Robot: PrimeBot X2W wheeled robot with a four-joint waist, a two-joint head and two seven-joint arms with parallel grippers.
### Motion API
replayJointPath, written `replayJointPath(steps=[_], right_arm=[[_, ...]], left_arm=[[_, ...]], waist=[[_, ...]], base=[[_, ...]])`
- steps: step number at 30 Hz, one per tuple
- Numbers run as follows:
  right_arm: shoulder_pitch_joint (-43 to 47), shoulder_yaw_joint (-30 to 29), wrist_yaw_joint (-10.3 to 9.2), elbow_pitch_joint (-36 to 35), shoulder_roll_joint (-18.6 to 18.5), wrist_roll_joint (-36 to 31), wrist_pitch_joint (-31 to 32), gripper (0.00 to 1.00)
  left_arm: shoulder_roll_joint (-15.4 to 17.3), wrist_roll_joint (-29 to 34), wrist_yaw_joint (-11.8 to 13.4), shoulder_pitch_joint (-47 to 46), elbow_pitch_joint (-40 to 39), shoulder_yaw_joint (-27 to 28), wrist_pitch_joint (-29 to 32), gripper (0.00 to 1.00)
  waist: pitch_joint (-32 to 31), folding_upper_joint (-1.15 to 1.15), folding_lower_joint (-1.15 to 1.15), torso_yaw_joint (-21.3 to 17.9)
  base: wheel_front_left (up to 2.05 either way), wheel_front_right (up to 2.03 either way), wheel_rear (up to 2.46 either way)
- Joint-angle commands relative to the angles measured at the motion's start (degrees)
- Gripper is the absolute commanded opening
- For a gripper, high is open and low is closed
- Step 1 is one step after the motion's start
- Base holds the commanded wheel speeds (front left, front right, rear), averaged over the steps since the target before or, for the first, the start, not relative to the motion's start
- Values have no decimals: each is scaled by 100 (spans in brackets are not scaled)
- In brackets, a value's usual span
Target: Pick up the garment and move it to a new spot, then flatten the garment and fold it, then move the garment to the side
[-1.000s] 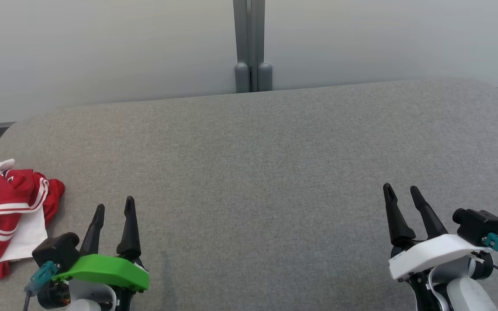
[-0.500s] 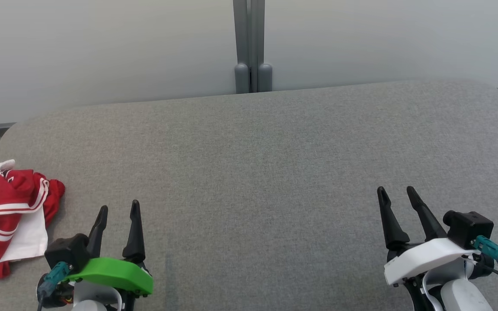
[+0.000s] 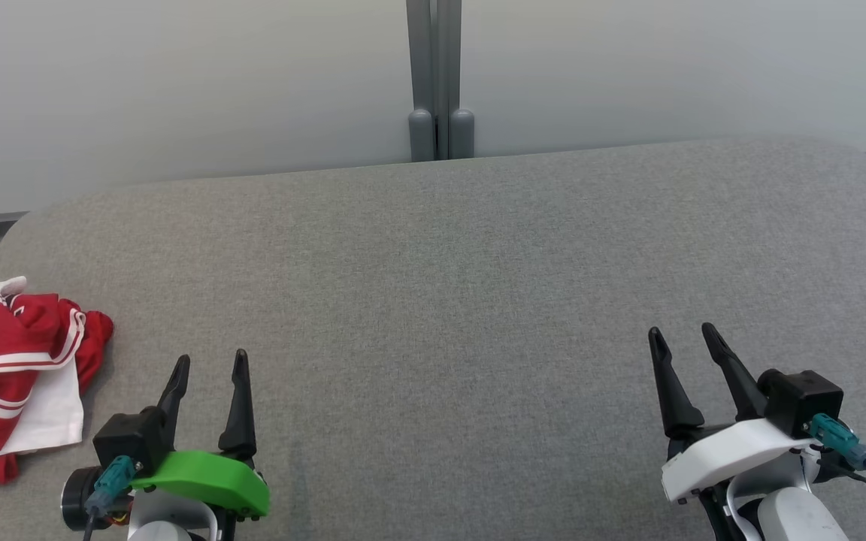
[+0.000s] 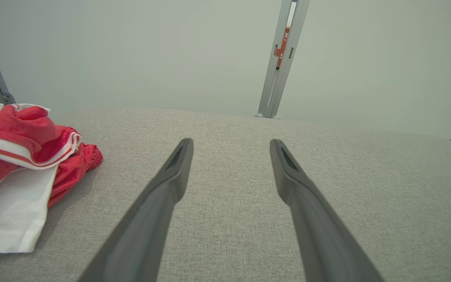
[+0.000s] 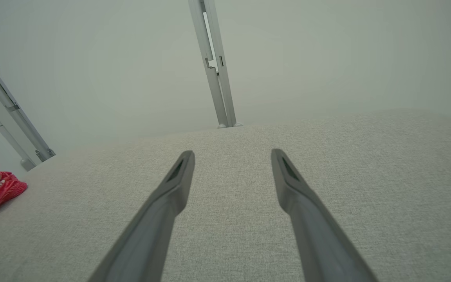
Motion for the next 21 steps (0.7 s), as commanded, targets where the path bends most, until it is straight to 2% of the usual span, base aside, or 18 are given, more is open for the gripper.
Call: replayJointPath(steps=[1, 14, 21], right_arm=[[35, -3, 4, -1, -1, -113, -53, 100], [50, 39, 4, 62, 33, -527, -190, 100], [44, 2, 3, 83, 53, -442, -166, 100]], left_arm=[[41, 142, 25, -103, 10, -8, -46, 100], [34, 530, 34, -126, 178, -21, -184, 100], [11, 407, 33, -148, 235, -3, -171, 100]], waist=[[1, 0, 0, 3], [-5, 0, 0, -3], [2, 0, 0, 16]], base=[[0, 0, 0], [0, 0, 0], [0, 0, 0]])
